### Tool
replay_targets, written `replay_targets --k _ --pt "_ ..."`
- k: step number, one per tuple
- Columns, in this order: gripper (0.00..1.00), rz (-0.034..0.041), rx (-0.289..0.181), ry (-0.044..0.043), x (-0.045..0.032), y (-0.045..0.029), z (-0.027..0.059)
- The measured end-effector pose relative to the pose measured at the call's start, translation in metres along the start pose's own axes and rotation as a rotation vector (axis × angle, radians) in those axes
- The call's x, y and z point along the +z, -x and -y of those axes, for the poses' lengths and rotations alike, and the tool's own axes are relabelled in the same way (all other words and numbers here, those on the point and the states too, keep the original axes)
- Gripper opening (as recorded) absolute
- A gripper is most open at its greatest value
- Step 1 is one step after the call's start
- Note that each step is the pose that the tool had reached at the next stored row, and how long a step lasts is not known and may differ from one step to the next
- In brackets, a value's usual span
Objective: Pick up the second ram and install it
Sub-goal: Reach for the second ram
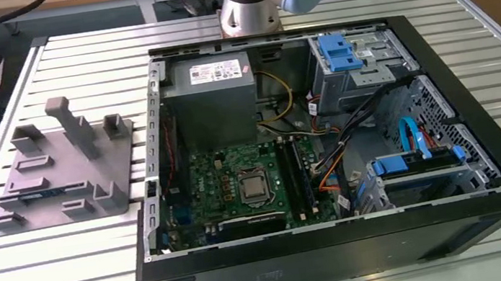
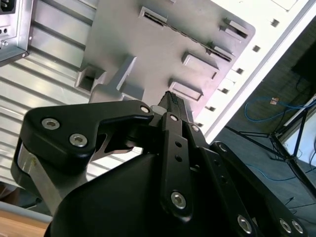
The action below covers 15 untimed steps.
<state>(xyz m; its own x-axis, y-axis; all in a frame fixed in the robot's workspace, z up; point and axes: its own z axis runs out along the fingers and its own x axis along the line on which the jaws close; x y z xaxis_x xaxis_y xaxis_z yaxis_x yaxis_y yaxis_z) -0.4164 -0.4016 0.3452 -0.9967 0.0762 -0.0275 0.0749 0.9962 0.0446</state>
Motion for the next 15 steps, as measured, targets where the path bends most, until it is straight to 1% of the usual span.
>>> replay_targets --k 8,15 --pt "0.10 0.0001 0.000 0.0000 0.0141 -0.0035 0.0022" --pt "0.10 0.0000 0.000 0.0000 0.0236 -0.0056 0.0033"
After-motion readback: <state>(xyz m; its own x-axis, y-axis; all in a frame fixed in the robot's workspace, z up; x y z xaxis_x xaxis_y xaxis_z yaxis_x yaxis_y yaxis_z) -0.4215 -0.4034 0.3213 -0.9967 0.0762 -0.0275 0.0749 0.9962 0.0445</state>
